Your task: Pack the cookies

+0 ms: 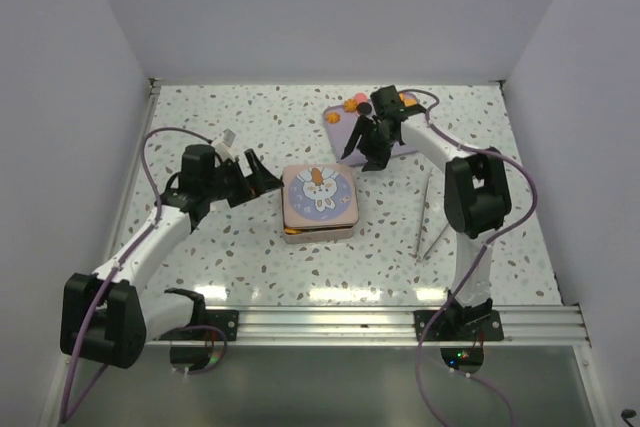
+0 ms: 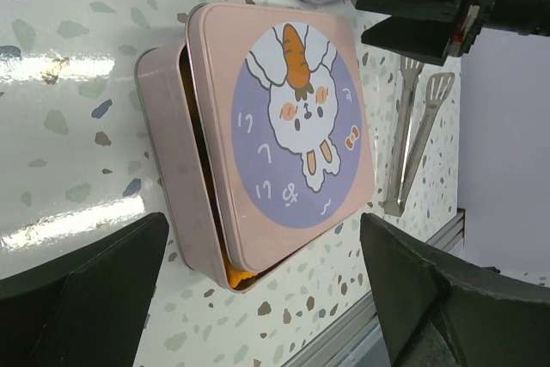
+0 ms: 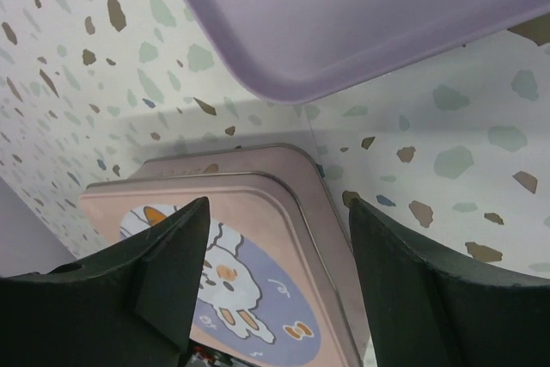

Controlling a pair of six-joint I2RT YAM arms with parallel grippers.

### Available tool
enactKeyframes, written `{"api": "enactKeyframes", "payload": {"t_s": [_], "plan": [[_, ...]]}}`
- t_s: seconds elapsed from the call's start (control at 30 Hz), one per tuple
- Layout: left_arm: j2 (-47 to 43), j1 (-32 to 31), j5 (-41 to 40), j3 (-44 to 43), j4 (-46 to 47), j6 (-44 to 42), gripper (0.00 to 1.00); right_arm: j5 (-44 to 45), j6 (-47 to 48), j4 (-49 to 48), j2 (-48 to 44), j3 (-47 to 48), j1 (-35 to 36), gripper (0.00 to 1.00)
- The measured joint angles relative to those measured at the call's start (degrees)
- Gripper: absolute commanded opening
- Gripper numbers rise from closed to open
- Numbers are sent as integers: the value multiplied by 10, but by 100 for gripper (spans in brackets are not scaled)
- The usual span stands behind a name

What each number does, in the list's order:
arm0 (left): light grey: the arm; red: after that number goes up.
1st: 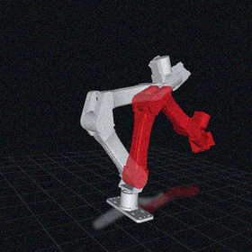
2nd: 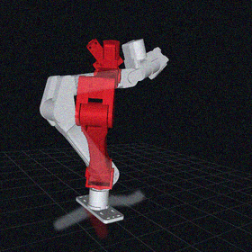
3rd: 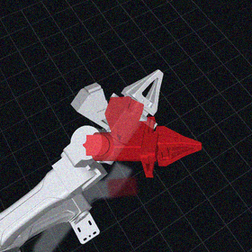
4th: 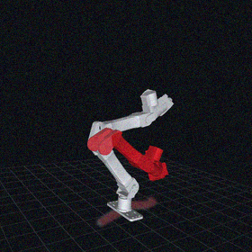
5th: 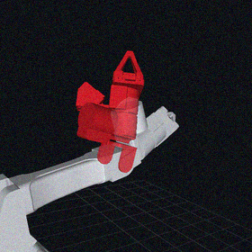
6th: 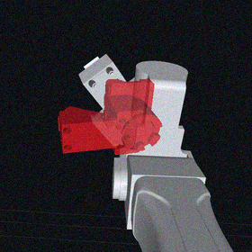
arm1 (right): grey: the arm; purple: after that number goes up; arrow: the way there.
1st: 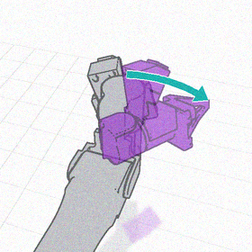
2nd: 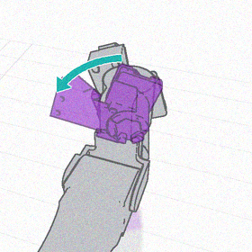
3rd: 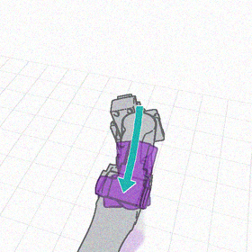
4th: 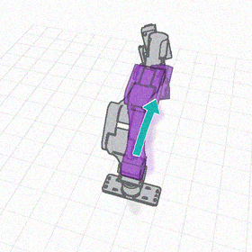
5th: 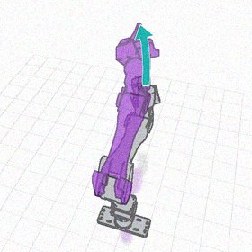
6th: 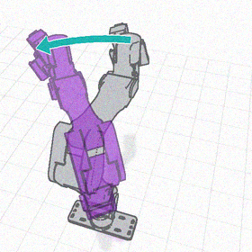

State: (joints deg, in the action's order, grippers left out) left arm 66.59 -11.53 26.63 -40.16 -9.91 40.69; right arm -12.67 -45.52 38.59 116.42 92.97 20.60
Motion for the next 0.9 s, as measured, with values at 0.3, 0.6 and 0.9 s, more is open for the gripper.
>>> {"api": "enactKeyframes", "payload": {"t_s": [0.3, 0.6, 0.9], "plan": [[-10, 0, 2, 10, -19, -12, 99, 10, -12, -1, 42, 32, 13, 69], [-29, 0, 2, 22, -30, -23, 100, 17, -21, -1, 49, 42, 39, 68], [-58, 0, 3, 66, -31, -23, 100, 27, -25, -2, 43, 28, 56, 67]]}}
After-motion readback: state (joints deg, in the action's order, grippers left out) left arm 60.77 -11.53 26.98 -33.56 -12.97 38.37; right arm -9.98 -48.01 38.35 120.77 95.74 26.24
